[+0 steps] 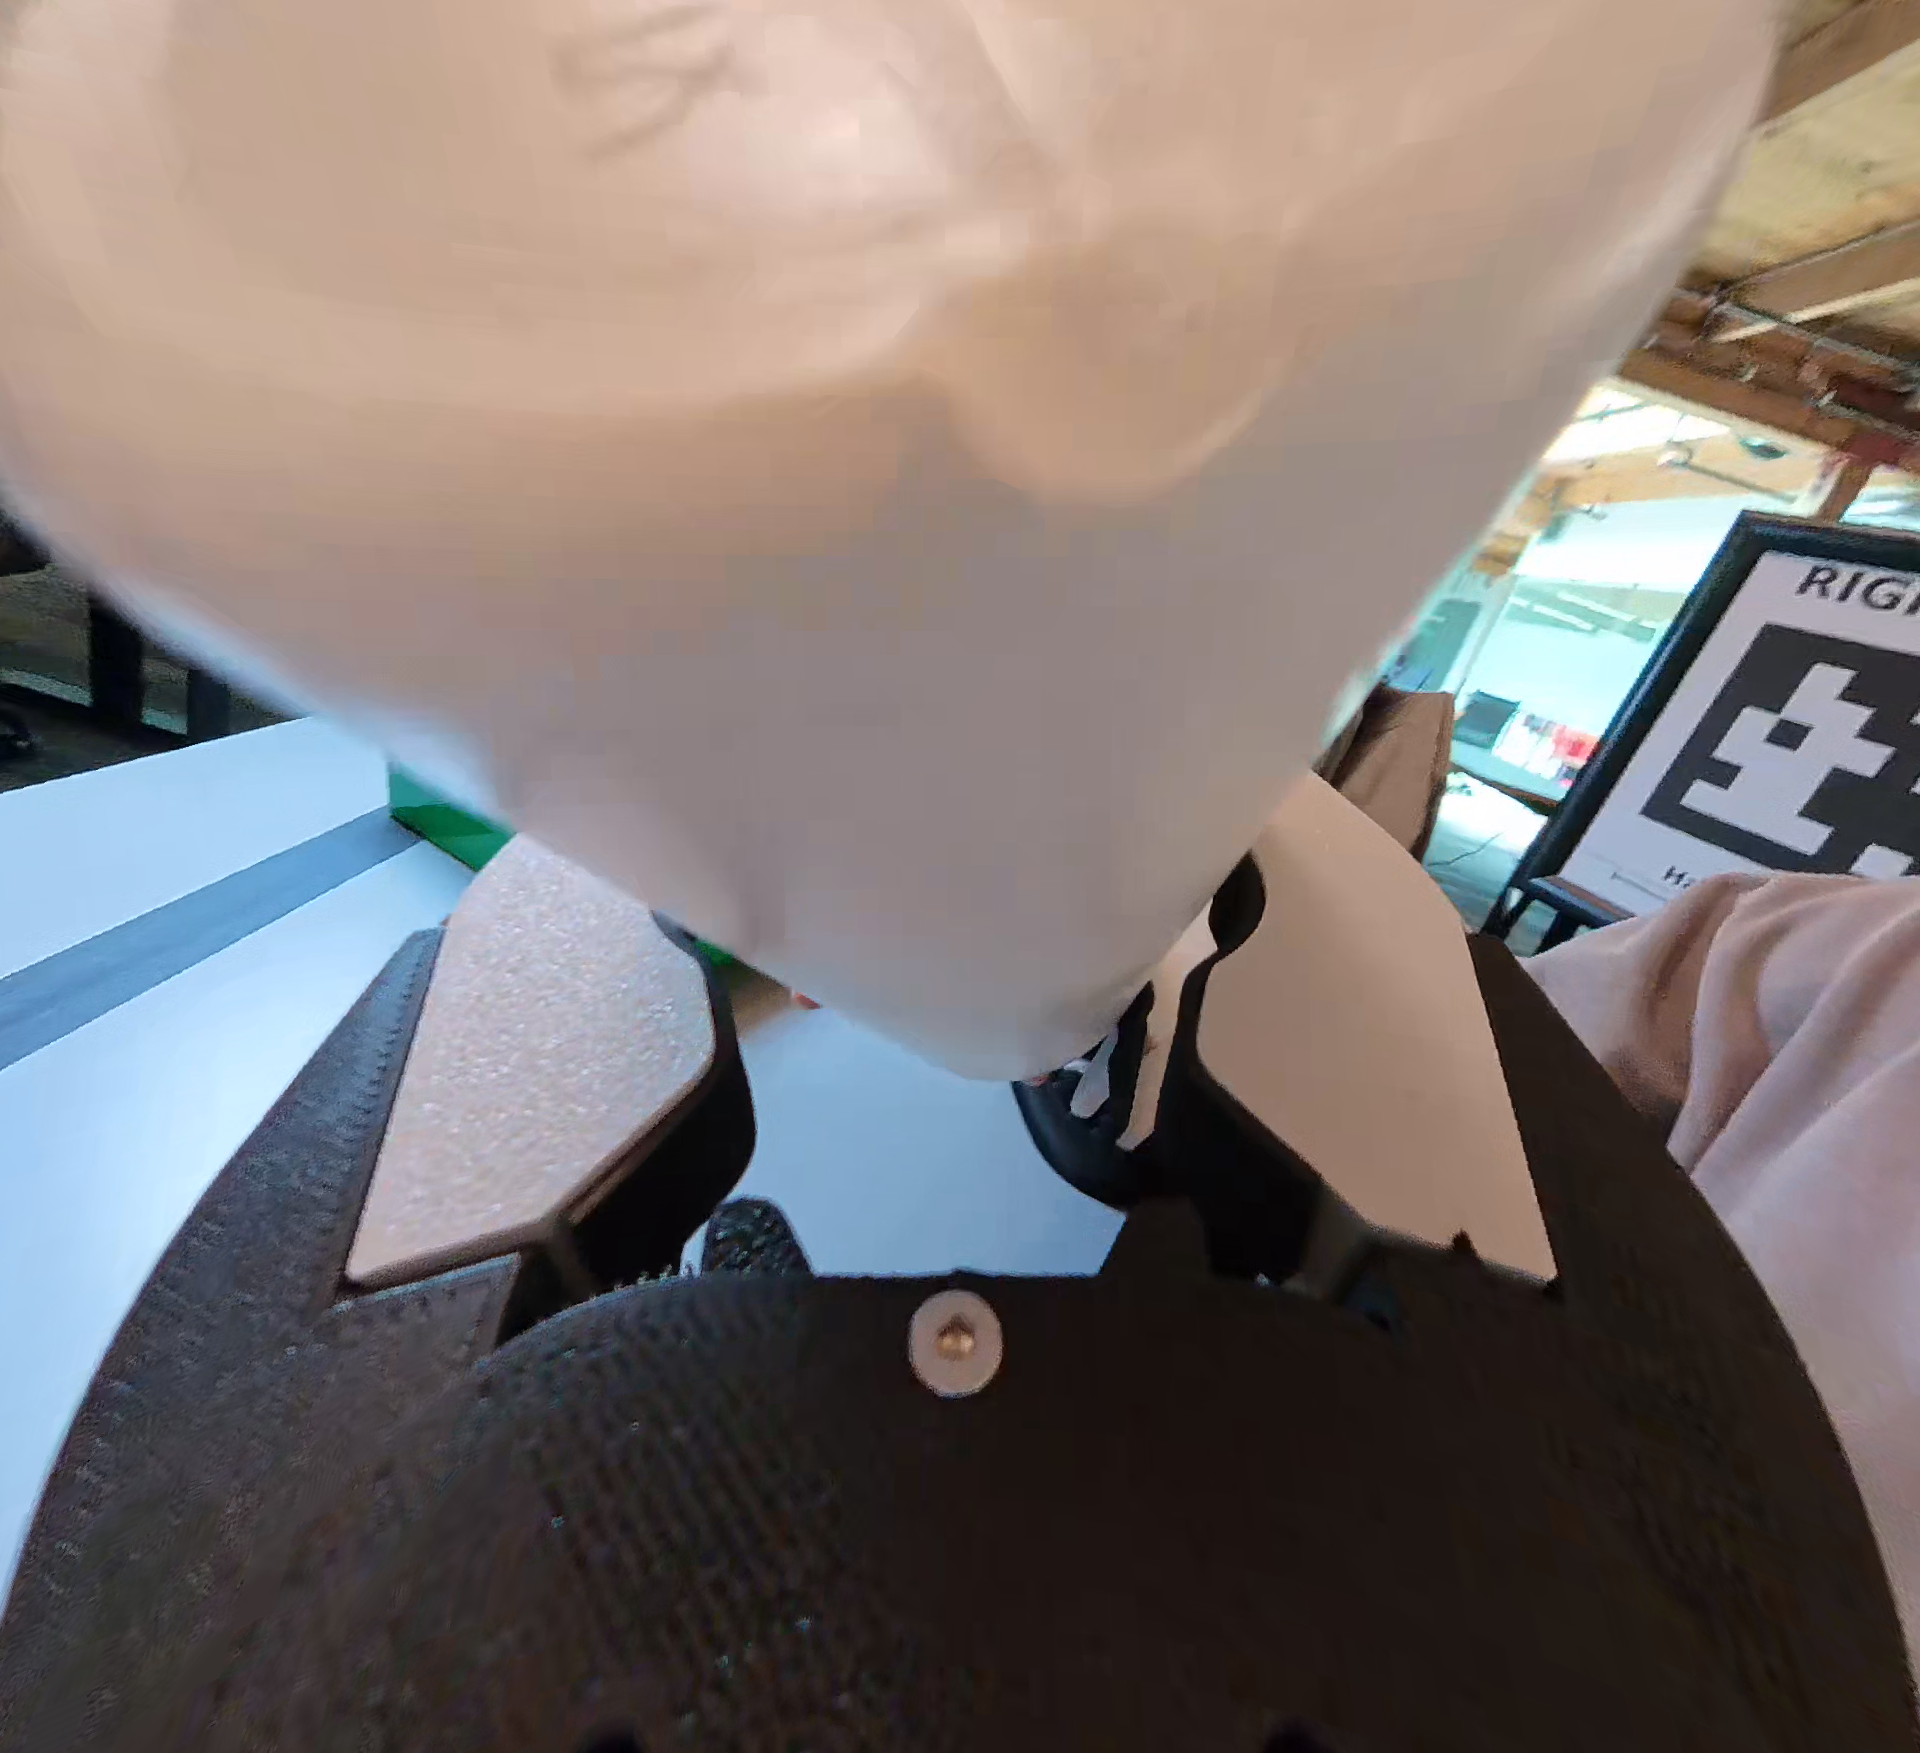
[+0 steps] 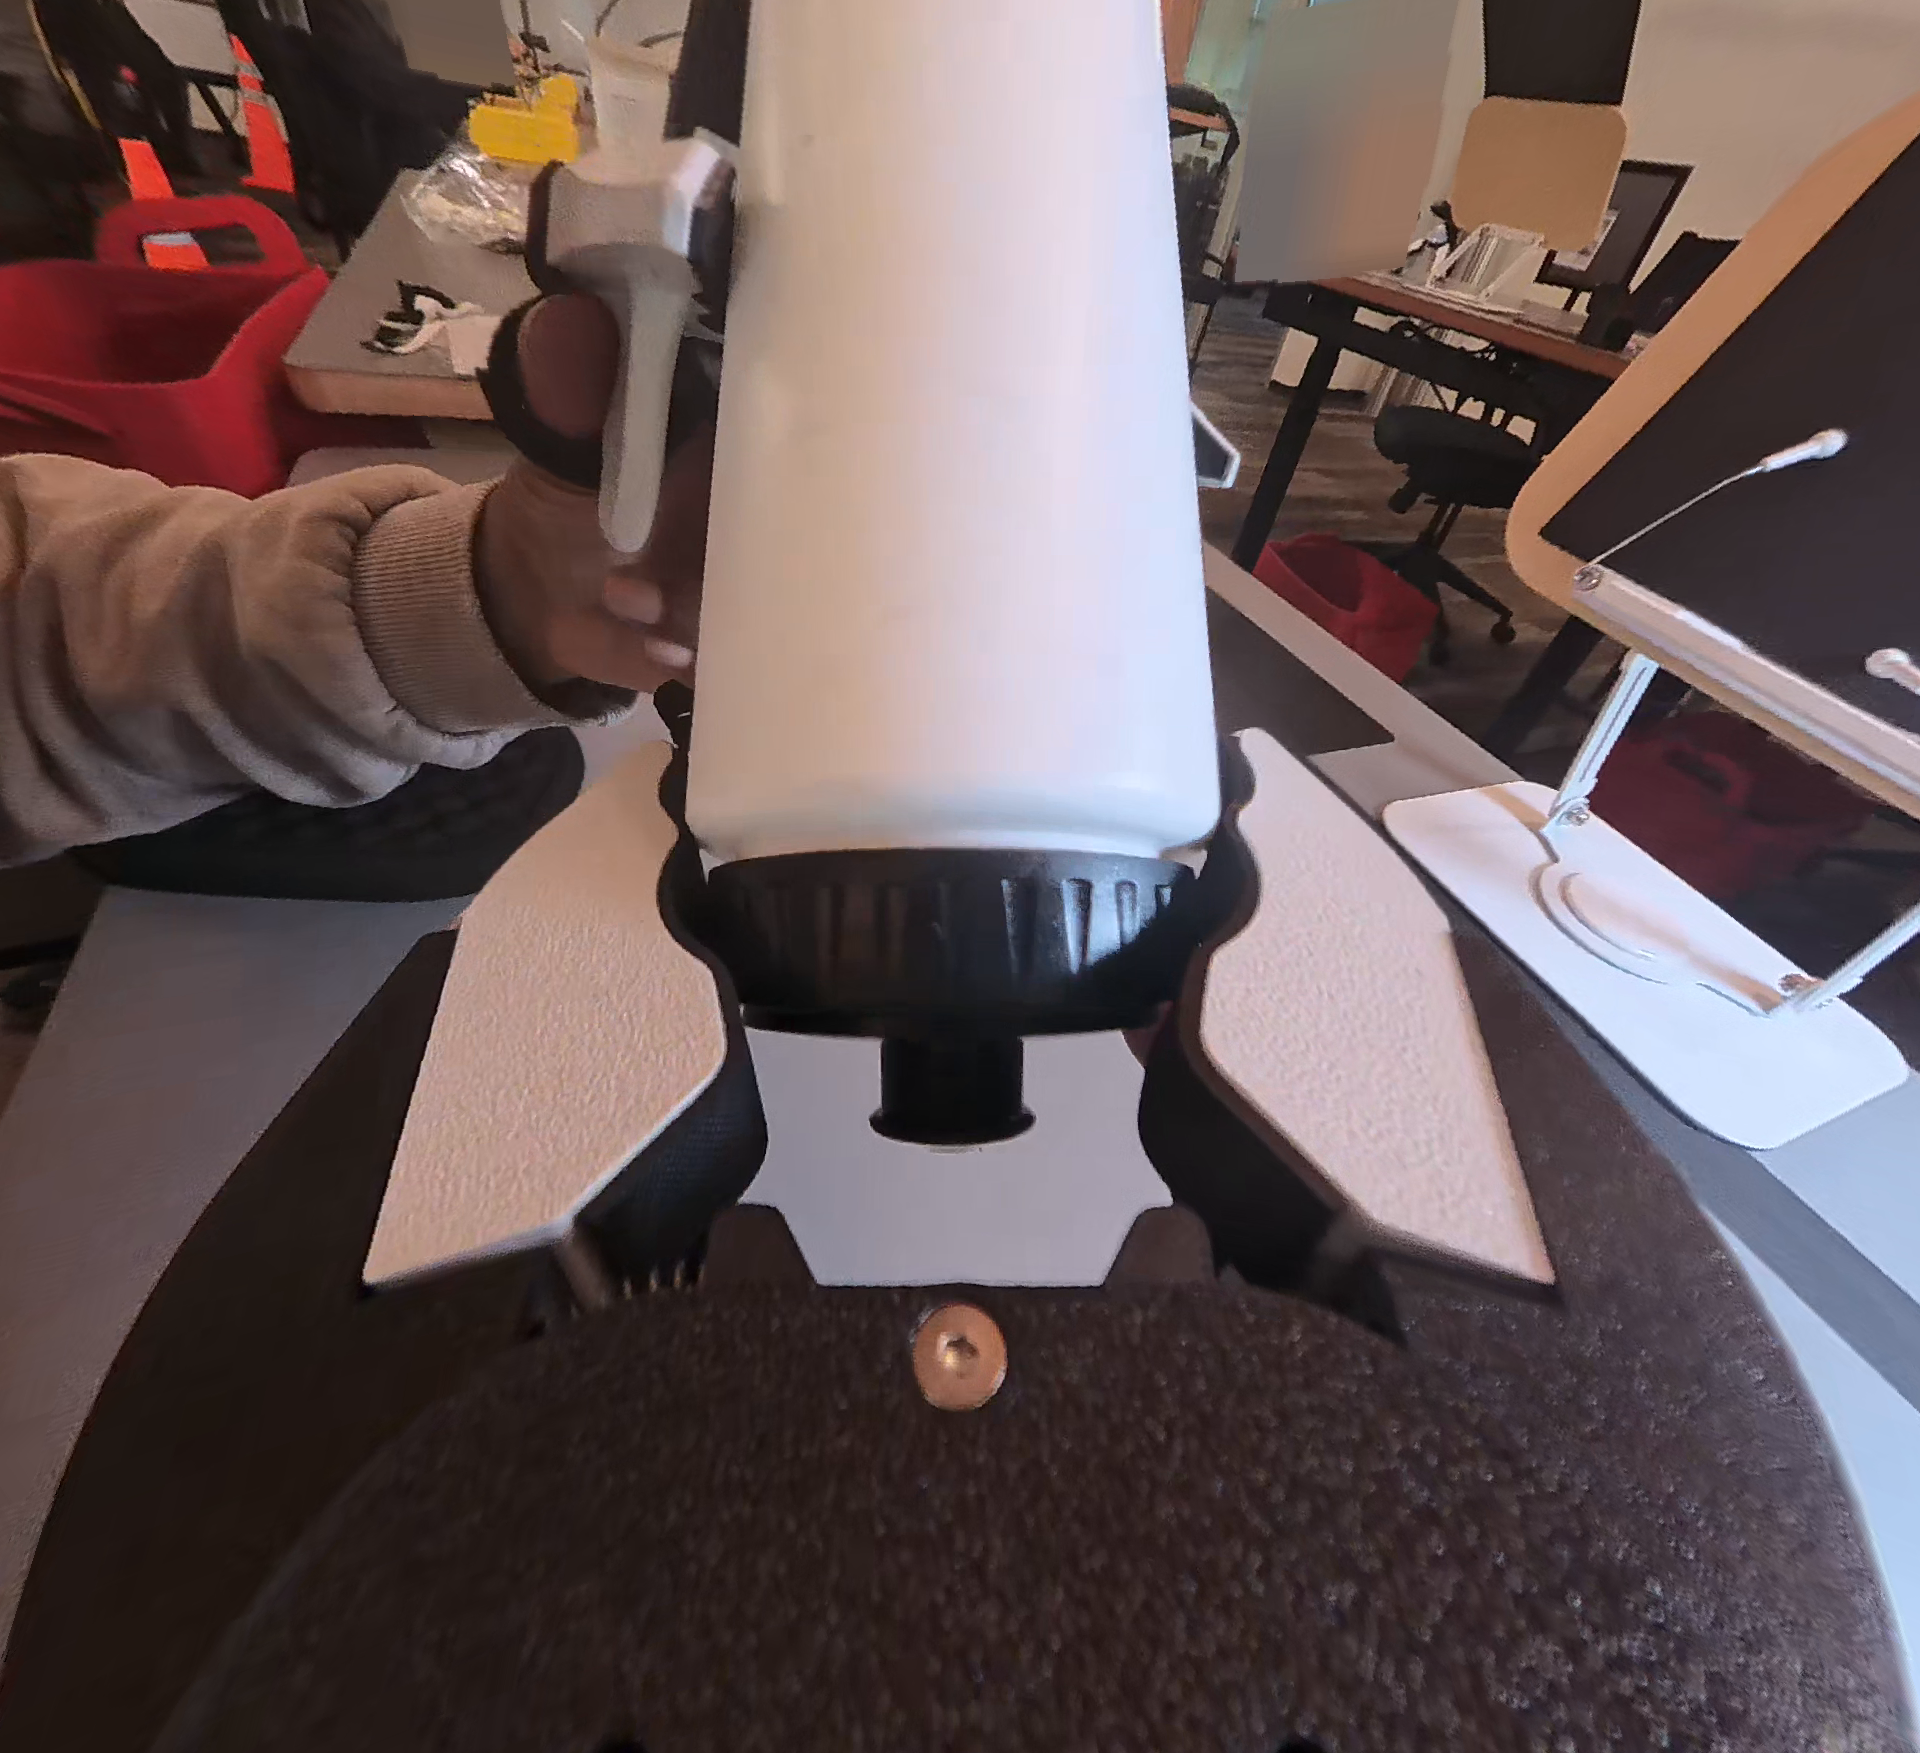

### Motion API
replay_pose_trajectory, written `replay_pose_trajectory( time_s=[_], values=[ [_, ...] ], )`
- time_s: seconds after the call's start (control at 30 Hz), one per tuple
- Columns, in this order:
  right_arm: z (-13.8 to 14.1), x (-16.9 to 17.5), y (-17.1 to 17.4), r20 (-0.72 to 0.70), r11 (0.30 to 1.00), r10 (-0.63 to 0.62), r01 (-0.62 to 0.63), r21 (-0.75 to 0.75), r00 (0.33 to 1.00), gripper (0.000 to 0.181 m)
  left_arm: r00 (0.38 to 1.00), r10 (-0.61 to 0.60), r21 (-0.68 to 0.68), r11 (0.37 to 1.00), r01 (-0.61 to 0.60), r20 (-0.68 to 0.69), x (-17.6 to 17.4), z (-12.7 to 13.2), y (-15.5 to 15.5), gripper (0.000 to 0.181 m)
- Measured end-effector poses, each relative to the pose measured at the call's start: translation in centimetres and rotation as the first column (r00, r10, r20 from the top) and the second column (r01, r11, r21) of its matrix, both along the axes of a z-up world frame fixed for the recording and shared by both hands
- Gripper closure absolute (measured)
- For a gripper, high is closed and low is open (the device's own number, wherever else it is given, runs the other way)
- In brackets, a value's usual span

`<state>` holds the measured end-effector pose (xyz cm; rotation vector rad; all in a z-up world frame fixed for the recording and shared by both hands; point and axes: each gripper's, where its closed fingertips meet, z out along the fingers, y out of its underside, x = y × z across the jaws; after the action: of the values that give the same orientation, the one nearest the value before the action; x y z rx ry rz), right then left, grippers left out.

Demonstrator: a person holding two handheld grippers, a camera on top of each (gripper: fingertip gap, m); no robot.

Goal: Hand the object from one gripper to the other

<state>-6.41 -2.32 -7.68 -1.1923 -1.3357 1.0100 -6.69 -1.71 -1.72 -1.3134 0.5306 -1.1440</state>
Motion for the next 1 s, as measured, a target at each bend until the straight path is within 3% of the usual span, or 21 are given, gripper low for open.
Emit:
replay_pose_trajectory(
  time_s=[0.13,0.23,0.4,0.47,0.53,0.6,0.67,0.73,0.8,0.93,1.0],
  values=[
    [0.4,0.1,0.0,-0.045,0.999,-0.034,0.035,0.035,0.998,0.088,0.998,0.026,0.006,1.0,-0.026,-0.05,-0.2,0.0,0.0,0.083],
    [1.2,0.5,0.4,-0.091,0.983,-0.1,0.113,0.142,0.991,0.089,0.995,0.047,0.006,0.999,-0.047,-0.09,-0.4,-0.1,0.1,0.084],
    [3.4,2.5,1.8,-0.17,0.856,-0.247,0.297,0.423,0.954,0.089,0.994,0.102,-0.011,0.995,-0.102,-0.043,-3.2,0.9,0.5,0.09],
    [4.2,3.5,2.2,-0.19,0.804,-0.276,0.334,0.492,0.942,0.089,0.981,0.185,0.004,0.983,-0.185,-0.05,-5.1,1.6,0.8,0.089],
    [4.5,4.1,2.5,-0.164,0.765,-0.292,0.333,0.552,0.942,0.089,0.938,0.316,0.082,0.948,-0.307,-0.142,-7.0,2.1,1.0,0.088],
    [4.5,4.5,3.0,-0.114,0.724,-0.315,0.317,0.613,0.942,0.089,0.811,0.491,0.253,0.868,-0.427,-0.319,-8.4,2.3,0.9,0.087],
    [3.9,4.6,3.5,-0.017,0.706,-0.333,0.261,0.659,0.943,0.089,0.628,0.622,0.434,0.781,-0.45,-0.468,-8.7,2.1,0.4,0.085],
    [2.9,4.5,4.0,0.107,0.699,-0.344,0.179,0.692,0.933,0.089,0.41,0.705,0.588,0.709,-0.389,-0.579,-8.0,1.2,0.0,0.081],
    [1.8,4.3,4.2,0.23,0.702,-0.338,0.082,0.708,0.913,0.089,0.231,0.733,0.68,0.68,-0.272,-0.64,-6.3,-0.7,0.0,0.08],
    [0.2,3.7,3.1,0.447,0.714,-0.289,-0.12,0.69,0.847,0.089,0.04,0.691,0.688,0.723,-0.066,-0.722,-2.6,-6.4,1.1,0.075],
    [-0.8,3.5,2.1,0.545,0.726,-0.25,-0.218,0.653,0.8,0.089,-0.014,0.661,0.661,0.75,-0.025,-0.75,-1.8,-9.0,2.0,0.071]
  ],
)
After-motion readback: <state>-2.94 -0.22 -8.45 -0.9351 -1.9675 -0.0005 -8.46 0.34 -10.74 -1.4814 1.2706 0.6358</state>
